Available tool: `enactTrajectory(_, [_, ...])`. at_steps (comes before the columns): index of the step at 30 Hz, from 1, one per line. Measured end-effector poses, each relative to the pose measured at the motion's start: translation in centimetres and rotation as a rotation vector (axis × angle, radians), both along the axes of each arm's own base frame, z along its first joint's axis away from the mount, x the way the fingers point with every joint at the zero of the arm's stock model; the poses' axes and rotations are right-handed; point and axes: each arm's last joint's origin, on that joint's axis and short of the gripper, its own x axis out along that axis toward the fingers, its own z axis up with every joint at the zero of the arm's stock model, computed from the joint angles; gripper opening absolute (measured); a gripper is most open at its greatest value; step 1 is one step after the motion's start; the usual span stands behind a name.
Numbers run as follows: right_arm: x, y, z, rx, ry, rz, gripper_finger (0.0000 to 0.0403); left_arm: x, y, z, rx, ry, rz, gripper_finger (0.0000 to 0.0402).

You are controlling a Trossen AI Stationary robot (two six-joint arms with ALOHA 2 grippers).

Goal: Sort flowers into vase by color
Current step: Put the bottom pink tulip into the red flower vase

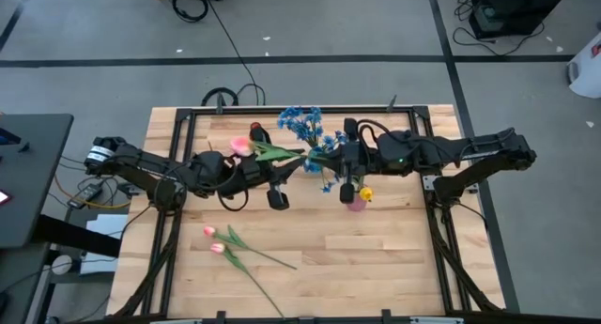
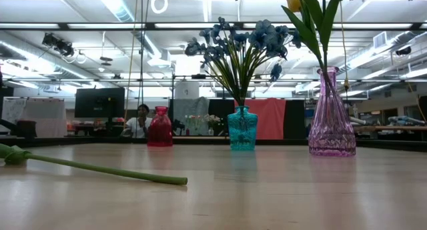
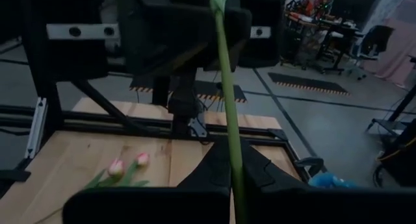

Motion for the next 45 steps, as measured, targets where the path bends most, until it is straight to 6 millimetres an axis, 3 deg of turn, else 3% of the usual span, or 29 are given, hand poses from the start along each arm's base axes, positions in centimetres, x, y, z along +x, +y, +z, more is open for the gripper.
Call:
enactTrajectory(5, [-0.1, 0.0, -0.3, -0.028, 0.038, 0.005, 0.0018, 0.0, 0.0, 0.0, 0.006, 0.005, -0.001, 0.0012])
enactTrajectory(14, [-1.2, -0.1, 0.2, 0.026, 0.07, 0.017, 0.0148, -0.6, 0.3, -0.1, 0.013, 0.09, 0.02, 0.0006])
enactTrajectory(19, [-4.7, -0.6, 2.9, 0.06, -0.014, 0.02, 0.0204, -3.9, 1.2, 1.3, -0.033, 0.172, 0.068, 0.0004])
enactTrajectory(24, [-9.4, -0.7, 4.4, 0.086, -0.117, 0.058, 0.0217, -8.9, 2.6, 3.2, -0.117, 0.207, 0.155, 0.0003])
enactTrajectory(30, [-12.2, -0.4, 2.4, 0.101, -0.24, 0.05, 0.0212, -13.3, 3.5, 5.3, -0.218, 0.078, 0.124, 0.0005])
enactTrajectory(33, [-12.8, -0.5, 0.9, 0.109, -0.275, 0.043, 0.0211, -14.4, 4.0, 5.4, -0.223, 0.091, 0.225, 0.0005])
enactTrajectory(39, [-12.8, -0.4, -2.3, 0.119, -0.267, 0.059, 0.0211, -14.1, 5.2, 3.3, -0.228, 0.269, 0.482, 0.0006])
enactTrajectory(45, [-13.2, 0.0, -3.5, 0.129, -0.287, 0.167, 0.0211, -13.0, 7.3, 0.9, -0.293, 0.416, 0.595, 0.0007])
